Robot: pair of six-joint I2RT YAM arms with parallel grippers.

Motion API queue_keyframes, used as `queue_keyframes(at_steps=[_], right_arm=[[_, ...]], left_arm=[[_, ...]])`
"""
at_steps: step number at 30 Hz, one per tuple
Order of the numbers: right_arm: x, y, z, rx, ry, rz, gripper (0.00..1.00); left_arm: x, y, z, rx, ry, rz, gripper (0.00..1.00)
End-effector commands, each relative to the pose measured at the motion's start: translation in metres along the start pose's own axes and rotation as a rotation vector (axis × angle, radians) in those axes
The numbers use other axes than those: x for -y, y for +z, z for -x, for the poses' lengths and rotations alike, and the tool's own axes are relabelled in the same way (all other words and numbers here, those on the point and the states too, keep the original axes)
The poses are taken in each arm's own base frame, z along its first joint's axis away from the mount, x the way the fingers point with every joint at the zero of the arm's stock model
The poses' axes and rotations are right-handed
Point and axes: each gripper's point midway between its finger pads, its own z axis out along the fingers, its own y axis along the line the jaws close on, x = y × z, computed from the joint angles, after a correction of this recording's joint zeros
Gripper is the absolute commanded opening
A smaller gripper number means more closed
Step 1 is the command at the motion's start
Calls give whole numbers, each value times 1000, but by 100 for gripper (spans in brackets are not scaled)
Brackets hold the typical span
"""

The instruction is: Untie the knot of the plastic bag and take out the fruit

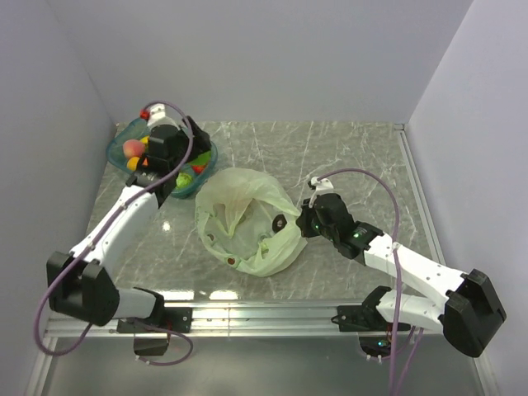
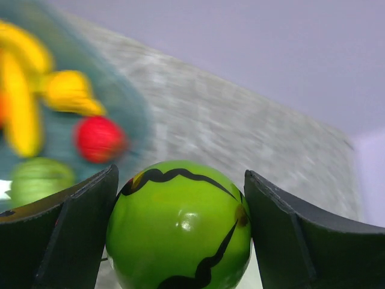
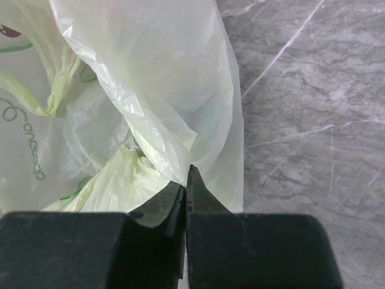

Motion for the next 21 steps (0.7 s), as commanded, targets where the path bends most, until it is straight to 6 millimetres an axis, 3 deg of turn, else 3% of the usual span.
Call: queue_keyframes(at_steps=[1,3,4,6,10,14,16,21], right_arm=[[-6,-8,11,44,-6,27,0],[-5,-11,14,55,-15,29,0],[-5,-13,14,57,-16,29,0],[-6,-16,17,65,-21,36,0],[-7,-20,22,81,-30,38,0],[-6,-20,24,85,-35,34,0],[-6,-21,25,88,-38,34,0],[-8,-19,24,82,-38,37,0]], left_arm=[[-51,24,28,79,-65,189,43],[-65,35,43,100,-77,232,43],[-84,44,46,99,-84,270,43],[-92,52,59,123,-94,286,44],[-135,70,68,137,-94,386,55],[-150,83,68,122,-54,415,91],[-155,84,65,120,-45,429,99],[-155,82,62,123,-46,421,99]])
